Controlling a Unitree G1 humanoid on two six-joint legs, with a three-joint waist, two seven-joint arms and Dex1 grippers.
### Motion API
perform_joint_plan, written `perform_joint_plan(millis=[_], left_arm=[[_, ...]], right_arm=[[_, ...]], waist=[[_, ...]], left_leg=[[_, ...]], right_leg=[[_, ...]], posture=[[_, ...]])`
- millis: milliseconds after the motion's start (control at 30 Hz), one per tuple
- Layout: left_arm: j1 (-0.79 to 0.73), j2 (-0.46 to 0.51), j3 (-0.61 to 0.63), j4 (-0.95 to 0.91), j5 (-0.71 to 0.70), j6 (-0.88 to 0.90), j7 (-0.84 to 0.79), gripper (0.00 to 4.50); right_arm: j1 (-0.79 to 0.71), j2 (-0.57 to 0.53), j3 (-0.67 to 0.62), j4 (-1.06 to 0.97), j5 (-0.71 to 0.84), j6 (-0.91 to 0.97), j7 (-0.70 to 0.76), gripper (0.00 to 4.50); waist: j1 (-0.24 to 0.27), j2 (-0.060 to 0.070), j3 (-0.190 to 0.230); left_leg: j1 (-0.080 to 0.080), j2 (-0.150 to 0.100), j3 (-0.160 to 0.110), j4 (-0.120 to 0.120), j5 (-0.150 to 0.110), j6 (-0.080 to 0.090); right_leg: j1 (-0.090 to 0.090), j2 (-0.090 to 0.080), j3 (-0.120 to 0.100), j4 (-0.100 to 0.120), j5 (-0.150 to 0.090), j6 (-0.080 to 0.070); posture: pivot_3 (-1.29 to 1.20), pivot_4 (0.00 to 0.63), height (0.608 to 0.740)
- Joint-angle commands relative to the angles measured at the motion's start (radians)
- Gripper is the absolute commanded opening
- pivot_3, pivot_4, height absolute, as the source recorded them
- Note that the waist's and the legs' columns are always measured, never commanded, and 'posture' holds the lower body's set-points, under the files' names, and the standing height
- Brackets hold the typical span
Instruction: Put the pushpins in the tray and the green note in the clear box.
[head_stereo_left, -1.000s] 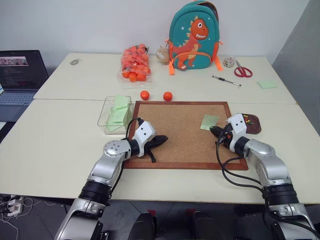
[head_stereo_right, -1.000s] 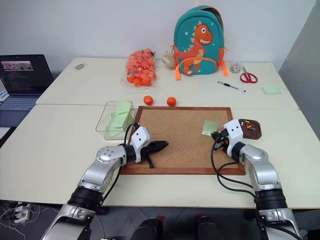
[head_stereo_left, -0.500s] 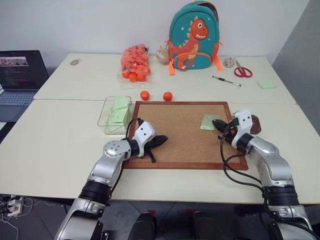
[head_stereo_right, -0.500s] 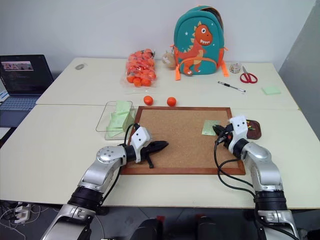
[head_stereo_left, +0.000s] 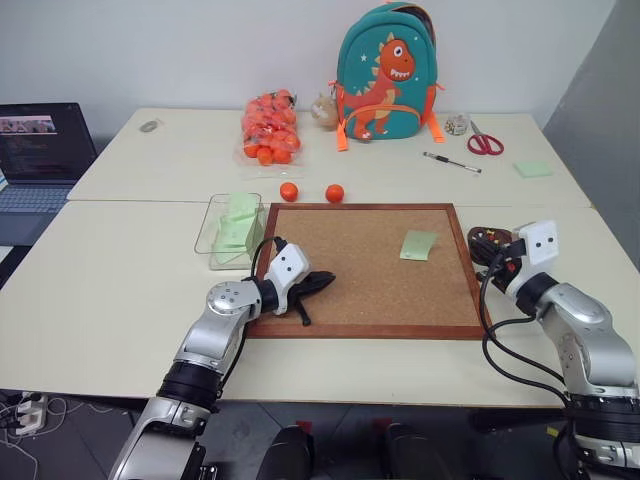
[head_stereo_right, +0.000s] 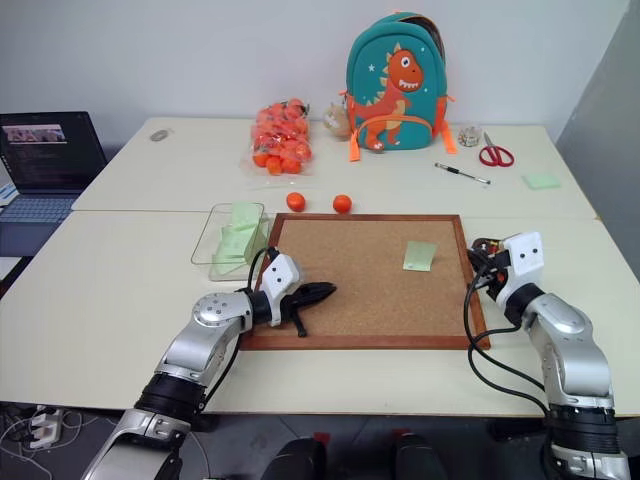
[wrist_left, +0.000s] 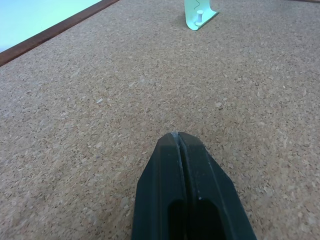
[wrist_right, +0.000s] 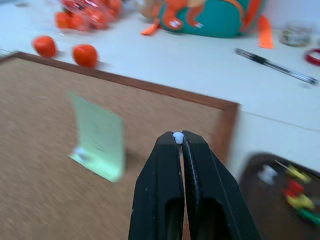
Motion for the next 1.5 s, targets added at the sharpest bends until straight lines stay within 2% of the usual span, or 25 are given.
perform_joint_plan(millis=[33,333,367,400,467,633,733,900,1000,1167,1300,1500], left_arm=[[0.037,0.000,-0.052,0.046,0.030,0.026,-0.022,0.00],[0.026,0.001,-0.054,0.054,0.032,0.022,-0.028,0.00],[0.025,0.001,-0.055,0.054,0.032,0.022,-0.028,0.00],[0.024,0.001,-0.055,0.054,0.032,0.023,-0.028,0.00],[0.024,0.000,-0.054,0.054,0.032,0.023,-0.028,0.00],[0.027,0.001,-0.054,0.051,0.032,0.024,-0.028,0.00],[0.028,0.001,-0.054,0.050,0.032,0.025,-0.028,0.00],[0.030,0.002,-0.053,0.048,0.032,0.025,-0.028,0.00],[0.030,0.001,-0.054,0.051,0.033,0.022,-0.028,0.00],[0.025,0.000,-0.055,0.056,0.035,0.019,-0.031,0.00],[0.019,-0.001,-0.058,0.064,0.037,0.015,-0.032,0.00],[0.014,-0.005,-0.061,0.069,0.038,0.010,-0.031,0.00]], right_arm=[[-0.027,-0.025,-0.033,0.072,-0.033,-0.001,-0.052,0.06],[-0.158,-0.042,-0.037,0.302,-0.068,-0.043,-0.102,0.06],[-0.170,-0.042,-0.037,0.321,-0.068,-0.046,-0.103,0.51],[-0.179,-0.043,-0.037,0.335,-0.070,-0.044,-0.106,0.55],[-0.187,-0.044,-0.036,0.350,-0.070,-0.036,-0.109,1.09],[-0.177,-0.048,-0.054,0.333,-0.055,-0.035,-0.114,1.97],[-0.155,-0.051,-0.068,0.273,-0.044,-0.031,-0.111,2.61],[-0.046,-0.047,-0.017,0.027,0.031,0.026,-0.001,3.63],[0.007,-0.024,0.048,-0.096,0.058,0.064,0.033,3.63],[-0.013,0.024,0.145,-0.130,0.034,0.087,0.017,3.63],[-0.085,0.058,0.224,-0.071,-0.003,0.106,0.008,3.63],[-0.174,0.108,0.249,0.047,-0.034,0.098,-0.015,3.63]], waist=[[0.000,0.000,-0.001],[-0.001,0.001,-0.002],[-0.001,0.001,-0.002],[-0.001,0.001,-0.002],[-0.001,0.001,-0.002],[-0.001,0.001,-0.002],[-0.001,0.001,-0.002],[-0.001,0.001,-0.002],[0.000,0.001,-0.002],[-0.001,0.001,-0.002],[-0.001,0.001,-0.002],[0.001,0.001,-0.002]], left_leg=[[0.000,0.000,0.000,0.000,0.000,0.000],[0.001,0.000,0.001,0.000,0.000,0.000],[0.001,0.000,0.001,0.000,0.000,0.000],[0.001,0.000,0.001,0.000,0.000,0.000],[0.001,0.000,0.001,0.000,0.000,0.000],[0.000,0.000,0.001,0.000,0.000,0.000],[0.000,0.000,0.001,0.000,0.000,0.000],[0.000,0.000,0.001,0.000,0.000,0.000],[0.000,0.000,0.000,0.000,0.000,0.000],[0.000,0.000,0.000,0.001,0.000,0.000],[0.000,0.000,0.000,0.000,0.000,0.000],[0.000,0.000,0.000,0.001,0.000,0.000]], right_leg=[[0.000,0.000,0.000,0.000,0.000,0.000],[0.001,0.000,0.001,0.000,0.000,0.000],[0.001,0.000,0.001,0.000,0.000,0.000],[0.001,0.000,0.001,0.000,0.000,0.000],[0.000,0.000,0.001,0.000,0.000,0.000],[0.000,0.000,0.001,0.000,0.000,0.000],[0.000,0.000,0.001,0.000,0.000,0.000],[0.000,0.000,0.001,0.000,0.000,0.000],[0.001,0.000,0.001,0.000,0.000,0.000],[0.001,0.000,0.001,0.000,0.000,0.001],[0.000,0.000,0.001,0.000,0.000,0.001],[0.000,0.000,0.000,0.000,0.000,0.001]], posture=[[0.00,0.150,0.740],[0.00,0.150,0.740],[0.00,0.150,0.740],[0.00,0.150,0.740],[0.00,0.150,0.740],[0.00,0.150,0.740],[0.00,0.150,0.740],[0.00,0.150,0.740],[0.00,0.150,0.740],[0.00,0.150,0.740],[0.00,0.150,0.740],[0.00,0.150,0.740]])
